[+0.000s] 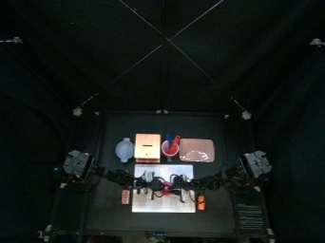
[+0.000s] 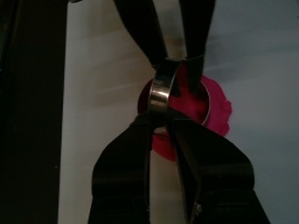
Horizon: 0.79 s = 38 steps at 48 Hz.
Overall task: Get the cutter from the drawer then cut the dough then place the extra dough in the bowl
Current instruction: Cut the dough
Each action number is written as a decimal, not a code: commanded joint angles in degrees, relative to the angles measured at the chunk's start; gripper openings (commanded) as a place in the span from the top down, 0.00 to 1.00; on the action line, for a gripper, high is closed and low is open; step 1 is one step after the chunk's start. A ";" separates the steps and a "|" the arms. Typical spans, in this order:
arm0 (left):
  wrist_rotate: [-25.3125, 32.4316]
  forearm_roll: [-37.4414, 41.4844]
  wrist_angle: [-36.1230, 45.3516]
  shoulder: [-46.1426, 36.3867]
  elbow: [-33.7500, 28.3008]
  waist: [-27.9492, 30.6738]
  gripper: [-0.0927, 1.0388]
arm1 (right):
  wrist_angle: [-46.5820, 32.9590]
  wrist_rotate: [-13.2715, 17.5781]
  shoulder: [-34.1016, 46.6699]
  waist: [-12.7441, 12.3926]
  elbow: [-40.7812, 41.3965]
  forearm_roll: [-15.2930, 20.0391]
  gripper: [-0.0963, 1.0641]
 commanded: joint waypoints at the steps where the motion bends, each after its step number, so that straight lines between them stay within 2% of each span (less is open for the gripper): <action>1: -0.26 0.35 3.78 1.14 0.35 -1.14 0.46 | 3.78 1.05 2.55 -0.09 -0.44 -1.49 0.49; 15: -0.18 1.23 2.55 -0.09 0.44 -1.14 0.44 | 5.27 1.23 1.14 -1.14 -1.14 -2.11 0.48; 24: -0.35 1.23 2.55 -0.62 0.62 -1.49 0.36 | 5.45 0.97 0.53 -2.64 -0.53 -2.46 0.47; 29: -0.44 0.70 2.46 -0.97 0.79 -1.93 0.30 | 5.45 0.97 -0.79 -3.96 0.18 -3.16 0.42; 38: -0.35 -0.44 -0.62 -2.11 1.49 -2.02 0.24 | 5.19 1.14 -4.04 -5.19 1.23 -4.39 0.27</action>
